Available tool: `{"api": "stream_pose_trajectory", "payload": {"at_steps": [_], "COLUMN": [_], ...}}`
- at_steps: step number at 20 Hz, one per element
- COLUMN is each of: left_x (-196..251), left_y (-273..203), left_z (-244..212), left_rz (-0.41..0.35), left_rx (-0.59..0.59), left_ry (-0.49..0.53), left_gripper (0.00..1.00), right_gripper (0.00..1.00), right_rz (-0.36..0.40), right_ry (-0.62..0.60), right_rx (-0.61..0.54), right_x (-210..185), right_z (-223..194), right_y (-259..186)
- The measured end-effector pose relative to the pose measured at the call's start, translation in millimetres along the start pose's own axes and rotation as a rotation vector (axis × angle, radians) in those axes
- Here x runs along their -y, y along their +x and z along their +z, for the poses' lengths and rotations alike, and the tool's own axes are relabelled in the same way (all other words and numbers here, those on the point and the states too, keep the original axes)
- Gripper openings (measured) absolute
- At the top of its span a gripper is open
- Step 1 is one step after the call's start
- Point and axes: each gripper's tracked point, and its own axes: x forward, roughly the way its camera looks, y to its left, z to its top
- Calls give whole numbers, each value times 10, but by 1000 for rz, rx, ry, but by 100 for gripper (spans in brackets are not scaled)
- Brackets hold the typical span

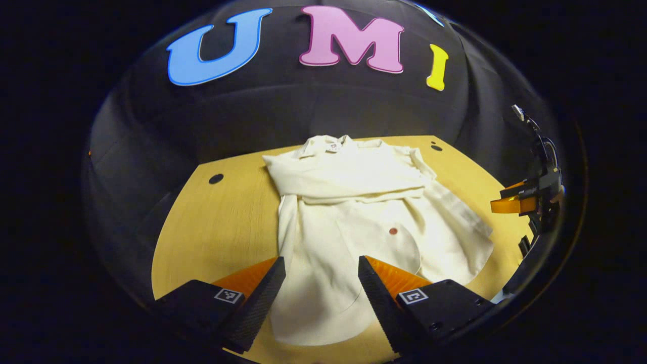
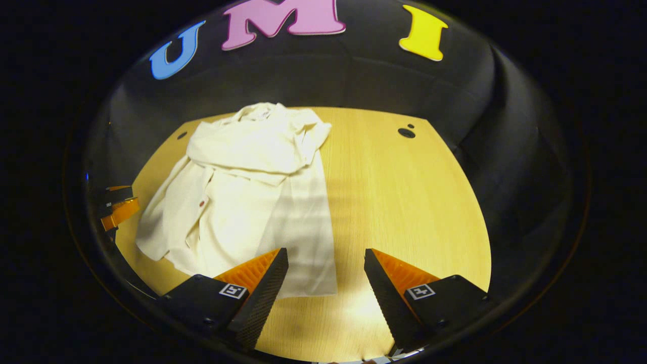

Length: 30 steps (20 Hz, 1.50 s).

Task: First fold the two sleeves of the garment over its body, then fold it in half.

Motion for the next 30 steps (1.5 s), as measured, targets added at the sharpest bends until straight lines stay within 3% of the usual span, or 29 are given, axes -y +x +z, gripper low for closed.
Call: {"api": "stream_pose_trajectory", "payload": {"at_steps": [3, 4, 6, 10, 13, 15, 16, 17, 18, 20, 21, 25, 30], "left_x": [-87, -112, -136, -76, -47, -62, -53, -28, 11, 64, 129, 379, 340], "left_y": [28, 38, 54, 83, 108, 127, 126, 139, 144, 166, 164, 130, -33], "left_z": [-526, -654, -830, -1098, -1042, -1063, -1057, -1034, -1019, -995, -982, -745, 165], "left_rz": [22, 30, 40, 33, 23, 21, 26, 25, 19, 24, 2, -108, -121], "left_rx": [-105, -129, -166, -240, -225, -238, -238, -228, -226, -225, -228, -208, -73], "left_ry": [-21, -23, -22, -27, -68, -70, -71, -80, -72, -53, -57, -182, -200], "left_gripper": [97, 92, 96, 97, 95, 92, 83, 64, 40, 22, 18, 8, 7], "right_gripper": [98, 99, 99, 95, 89, 79, 62, 63, 24, 13, 8, 6, 5], "right_rz": [-23, -37, -48, -21, -16, 2, 16, 37, 53, 49, 56, 111, 147], "right_ry": [-7, -24, -34, 112, 101, 89, 77, 64, 51, 17, 5, 77, 59], "right_rx": [-88, -105, -142, -157, -155, -150, -149, -150, -147, -132, -121, -110, 28], "right_x": [-35, -28, 8, -49, -59, -141, -193, -262, -322, -354, -367, -497, -619], "right_z": [-395, -490, -633, -635, -614, -597, -582, -579, -559, -535, -523, -399, 426], "right_y": [143, 190, 244, 285, 308, 316, 332, 329, 336, 336, 373, 294, 57]}}
